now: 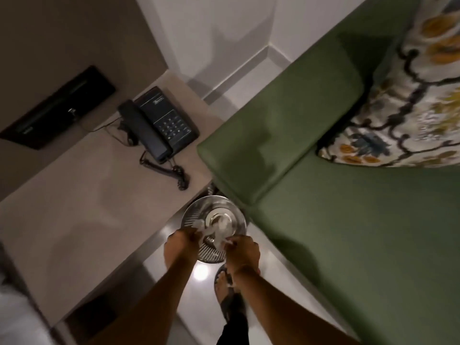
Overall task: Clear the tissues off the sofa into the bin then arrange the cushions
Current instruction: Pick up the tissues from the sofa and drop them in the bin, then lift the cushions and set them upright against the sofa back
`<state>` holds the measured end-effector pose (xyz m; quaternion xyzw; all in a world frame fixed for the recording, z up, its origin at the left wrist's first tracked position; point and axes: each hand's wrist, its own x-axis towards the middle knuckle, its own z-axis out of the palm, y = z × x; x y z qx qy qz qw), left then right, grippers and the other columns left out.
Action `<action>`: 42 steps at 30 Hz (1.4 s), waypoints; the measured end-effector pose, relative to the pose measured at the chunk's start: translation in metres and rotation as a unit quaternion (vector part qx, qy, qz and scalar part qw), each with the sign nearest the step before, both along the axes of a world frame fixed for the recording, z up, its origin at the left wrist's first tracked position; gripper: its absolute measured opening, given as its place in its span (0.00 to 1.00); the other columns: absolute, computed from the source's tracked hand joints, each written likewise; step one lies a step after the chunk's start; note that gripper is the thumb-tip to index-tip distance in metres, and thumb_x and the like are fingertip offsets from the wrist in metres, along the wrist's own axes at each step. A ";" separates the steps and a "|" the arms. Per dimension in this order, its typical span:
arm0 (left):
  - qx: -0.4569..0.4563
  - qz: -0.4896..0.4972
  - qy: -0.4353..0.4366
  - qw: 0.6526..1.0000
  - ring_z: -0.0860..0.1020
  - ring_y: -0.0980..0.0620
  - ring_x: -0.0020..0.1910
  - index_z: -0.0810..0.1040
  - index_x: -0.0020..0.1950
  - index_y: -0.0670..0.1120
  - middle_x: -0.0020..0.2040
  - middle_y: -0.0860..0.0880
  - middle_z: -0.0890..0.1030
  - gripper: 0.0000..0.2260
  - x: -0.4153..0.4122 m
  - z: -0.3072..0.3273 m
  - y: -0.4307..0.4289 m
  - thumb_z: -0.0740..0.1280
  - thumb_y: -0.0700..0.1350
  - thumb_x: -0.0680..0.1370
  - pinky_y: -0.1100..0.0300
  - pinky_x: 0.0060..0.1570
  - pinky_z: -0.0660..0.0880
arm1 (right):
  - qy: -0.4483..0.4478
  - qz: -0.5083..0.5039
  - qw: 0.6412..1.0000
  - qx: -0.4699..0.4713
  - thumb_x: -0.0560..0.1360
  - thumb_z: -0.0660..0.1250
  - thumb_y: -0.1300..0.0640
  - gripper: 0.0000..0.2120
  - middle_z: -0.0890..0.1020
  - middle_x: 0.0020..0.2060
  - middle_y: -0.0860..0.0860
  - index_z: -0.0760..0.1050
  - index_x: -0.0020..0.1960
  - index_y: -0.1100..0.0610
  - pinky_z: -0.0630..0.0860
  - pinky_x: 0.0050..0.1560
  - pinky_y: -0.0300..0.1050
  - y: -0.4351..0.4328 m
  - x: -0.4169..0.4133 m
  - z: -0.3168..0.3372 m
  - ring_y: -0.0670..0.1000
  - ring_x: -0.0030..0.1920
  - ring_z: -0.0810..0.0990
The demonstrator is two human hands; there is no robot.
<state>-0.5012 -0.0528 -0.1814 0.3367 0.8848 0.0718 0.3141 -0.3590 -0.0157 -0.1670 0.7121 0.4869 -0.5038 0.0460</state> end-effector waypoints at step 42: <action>0.126 -0.049 -0.187 0.973 0.77 0.40 0.62 0.71 0.68 0.48 0.64 0.43 0.79 0.31 0.261 0.238 0.264 0.75 0.48 0.66 0.47 0.61 0.73 | 0.049 -0.237 0.950 0.197 0.68 0.71 0.58 0.30 0.80 0.59 0.54 0.68 0.68 0.51 0.76 0.45 0.41 0.280 0.396 0.225 0.57 0.56 0.79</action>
